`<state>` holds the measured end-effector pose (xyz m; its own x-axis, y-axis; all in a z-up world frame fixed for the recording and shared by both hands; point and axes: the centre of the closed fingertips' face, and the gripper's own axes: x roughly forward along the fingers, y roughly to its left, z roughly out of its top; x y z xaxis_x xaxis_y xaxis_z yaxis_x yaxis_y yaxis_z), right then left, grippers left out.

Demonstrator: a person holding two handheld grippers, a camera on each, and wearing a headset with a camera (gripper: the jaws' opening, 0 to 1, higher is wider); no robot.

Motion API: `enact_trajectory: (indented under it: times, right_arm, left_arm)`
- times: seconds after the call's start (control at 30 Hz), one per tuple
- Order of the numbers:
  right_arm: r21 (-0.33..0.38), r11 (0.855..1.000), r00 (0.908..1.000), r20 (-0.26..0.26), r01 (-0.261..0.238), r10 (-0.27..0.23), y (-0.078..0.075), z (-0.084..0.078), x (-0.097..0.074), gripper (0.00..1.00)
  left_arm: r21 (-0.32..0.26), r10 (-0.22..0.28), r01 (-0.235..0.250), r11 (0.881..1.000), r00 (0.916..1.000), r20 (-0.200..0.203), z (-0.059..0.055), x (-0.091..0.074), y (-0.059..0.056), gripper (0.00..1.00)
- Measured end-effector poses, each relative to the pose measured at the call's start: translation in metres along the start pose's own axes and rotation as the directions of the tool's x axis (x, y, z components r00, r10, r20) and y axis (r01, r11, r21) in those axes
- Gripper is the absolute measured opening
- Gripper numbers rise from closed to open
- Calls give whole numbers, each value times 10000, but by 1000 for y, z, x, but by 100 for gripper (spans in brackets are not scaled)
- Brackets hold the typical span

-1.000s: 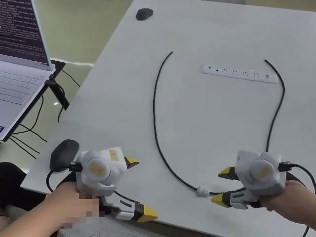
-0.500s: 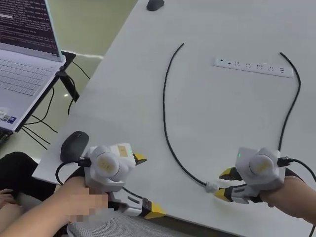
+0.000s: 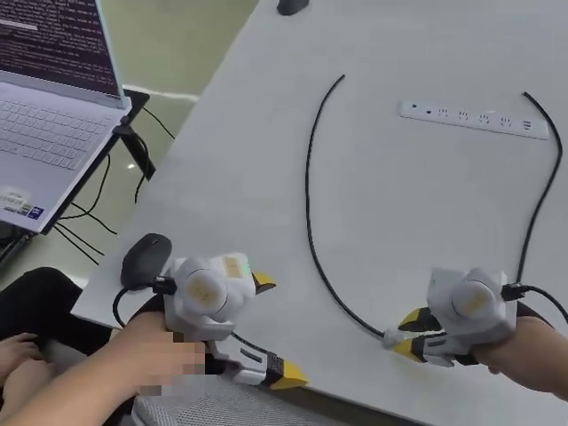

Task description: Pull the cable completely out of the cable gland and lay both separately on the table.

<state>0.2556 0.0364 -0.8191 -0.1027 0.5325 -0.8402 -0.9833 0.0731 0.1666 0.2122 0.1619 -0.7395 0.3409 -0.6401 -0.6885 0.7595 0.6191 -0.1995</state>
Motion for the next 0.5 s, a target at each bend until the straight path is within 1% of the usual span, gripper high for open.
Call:
enact_trajectory:
  times: [0.07,0.23,0.33,0.43,0.5]
  right_arm:
    - [-70,10000,10000,-66,-61,60,1,-1,0,9]
    - [-208,9998,9999,-117,-18,15,1,-2,1,9]
    - [-569,9984,9998,-160,62,-72,2,-1,1,9]
    - [-428,9988,9996,-177,232,-240,0,-1,1,8]
    - [-407,9988,9996,-118,269,-274,0,-1,1,8]
  left_arm:
    - [-4,-9,9,10000,10000,-18,-1,0,-1,84]
    - [-20,3,-3,10000,10000,-31,-2,-3,-2,83]
    - [-92,32,-31,10000,10000,71,-2,-4,-2,83]
    - [-111,64,-63,9999,9999,96,-4,-5,-3,83]
    - [-117,98,-97,9999,9998,163,-2,-5,-5,83]
